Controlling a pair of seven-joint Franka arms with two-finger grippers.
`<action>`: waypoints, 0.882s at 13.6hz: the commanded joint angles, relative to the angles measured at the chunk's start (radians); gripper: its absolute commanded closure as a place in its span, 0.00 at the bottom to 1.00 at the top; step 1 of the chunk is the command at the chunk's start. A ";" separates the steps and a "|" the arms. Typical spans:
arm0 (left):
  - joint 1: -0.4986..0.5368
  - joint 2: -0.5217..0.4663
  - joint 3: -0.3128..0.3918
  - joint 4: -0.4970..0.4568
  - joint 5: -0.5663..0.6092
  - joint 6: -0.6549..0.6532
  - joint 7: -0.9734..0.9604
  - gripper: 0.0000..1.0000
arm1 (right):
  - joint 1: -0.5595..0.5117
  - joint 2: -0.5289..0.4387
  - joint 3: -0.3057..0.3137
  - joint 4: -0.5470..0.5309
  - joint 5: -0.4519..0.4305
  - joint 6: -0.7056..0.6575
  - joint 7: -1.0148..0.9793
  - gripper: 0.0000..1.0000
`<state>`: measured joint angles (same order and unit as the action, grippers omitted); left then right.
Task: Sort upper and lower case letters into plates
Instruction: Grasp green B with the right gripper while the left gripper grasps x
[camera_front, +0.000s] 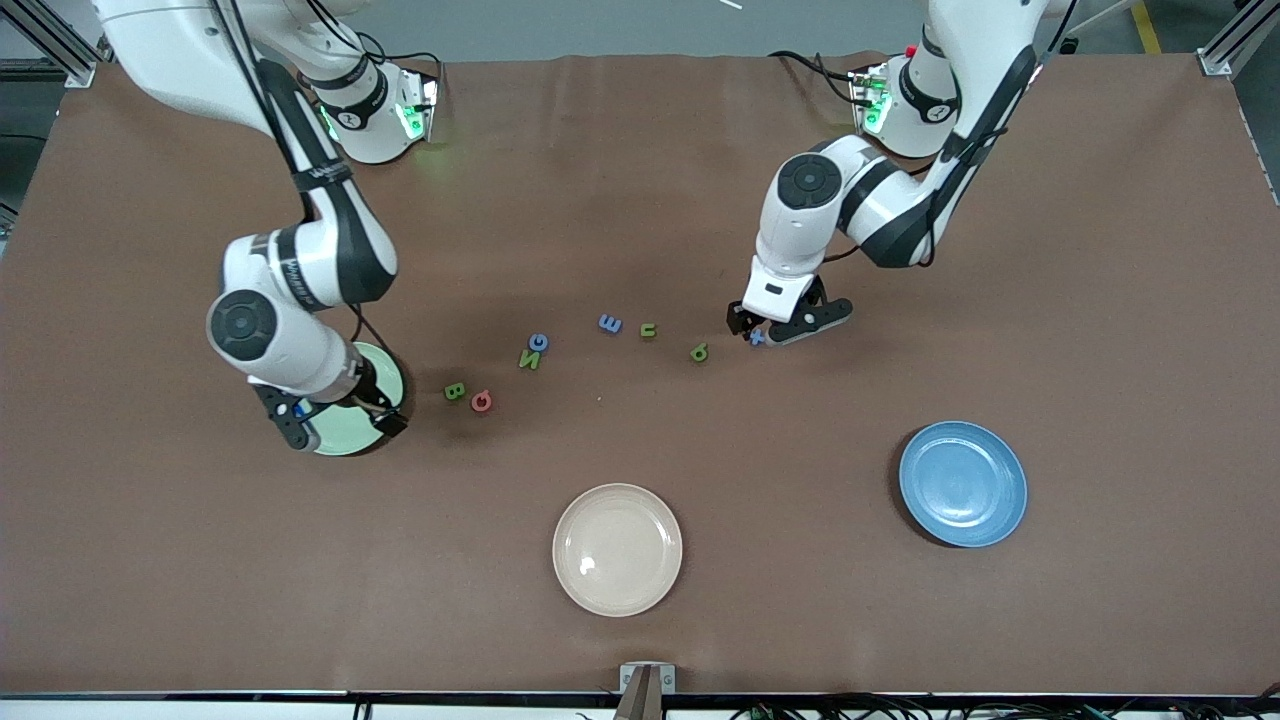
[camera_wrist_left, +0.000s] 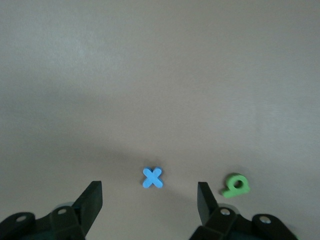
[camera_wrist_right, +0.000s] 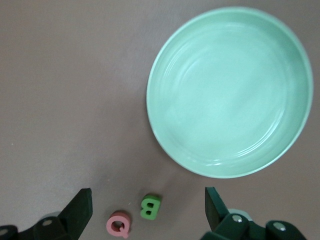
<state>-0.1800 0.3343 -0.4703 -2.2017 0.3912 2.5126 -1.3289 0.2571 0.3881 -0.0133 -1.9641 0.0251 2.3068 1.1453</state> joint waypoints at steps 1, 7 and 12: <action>0.011 0.077 -0.002 0.016 0.063 0.026 -0.062 0.20 | 0.048 0.032 -0.005 -0.029 0.012 0.063 0.068 0.09; 0.011 0.172 -0.002 0.039 0.063 0.074 -0.062 0.34 | 0.088 0.090 -0.005 -0.030 0.013 0.132 0.180 0.16; 0.016 0.178 -0.001 0.039 0.063 0.074 -0.062 0.44 | 0.108 0.101 -0.005 -0.119 0.013 0.243 0.195 0.20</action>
<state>-0.1702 0.5058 -0.4668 -2.1728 0.4305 2.5803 -1.3719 0.3558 0.5054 -0.0124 -2.0294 0.0255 2.5027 1.3265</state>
